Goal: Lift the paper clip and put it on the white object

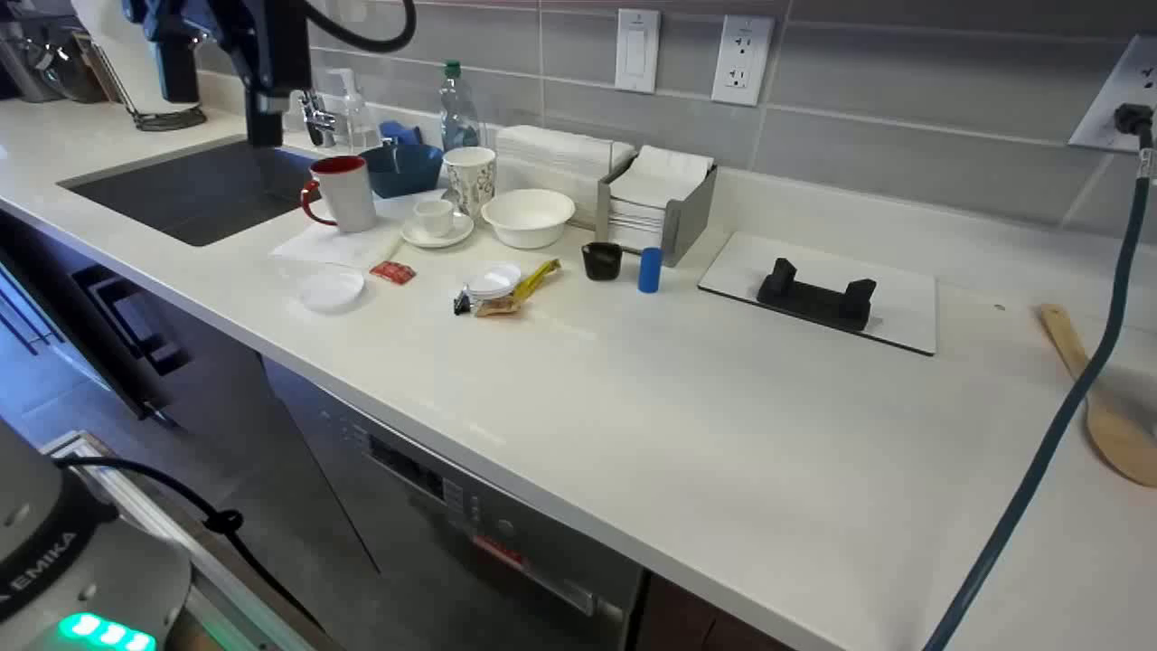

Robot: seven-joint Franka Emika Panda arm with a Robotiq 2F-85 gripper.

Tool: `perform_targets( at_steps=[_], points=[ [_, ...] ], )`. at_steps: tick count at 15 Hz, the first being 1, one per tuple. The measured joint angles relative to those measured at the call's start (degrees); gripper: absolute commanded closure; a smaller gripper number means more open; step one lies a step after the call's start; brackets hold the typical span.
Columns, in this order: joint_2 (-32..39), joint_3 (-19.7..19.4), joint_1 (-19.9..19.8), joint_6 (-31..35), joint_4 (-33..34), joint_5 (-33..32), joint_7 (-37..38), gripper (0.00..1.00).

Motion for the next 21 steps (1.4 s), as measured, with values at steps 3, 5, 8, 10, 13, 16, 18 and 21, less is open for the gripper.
perform_targets(
  at_steps=[3,5,8,10,13,16,18,21],
  points=[
    [0.0,0.0,0.0,0.0,0.0,0.0,0.0,0.00],
    [0.0,0.0,0.0,0.0,0.0,0.0,0.0,0.00],
    [0.0,0.0,0.0,0.0,0.0,0.0,0.0,0.00],
    [0.0,0.0,0.0,0.0,0.0,0.0,0.0,0.00],
    [0.0,0.2,-0.2,0.3,0.0,-0.3,0.2,0.00],
    [1.9,1.8,-1.0,6.8,0.0,-1.5,0.8,0.00],
    [5.8,2.3,-0.8,12.7,0.0,-1.5,0.6,0.00],
    [14.1,2.0,-0.1,21.4,0.0,-0.7,-2.6,0.00]
  ],
)
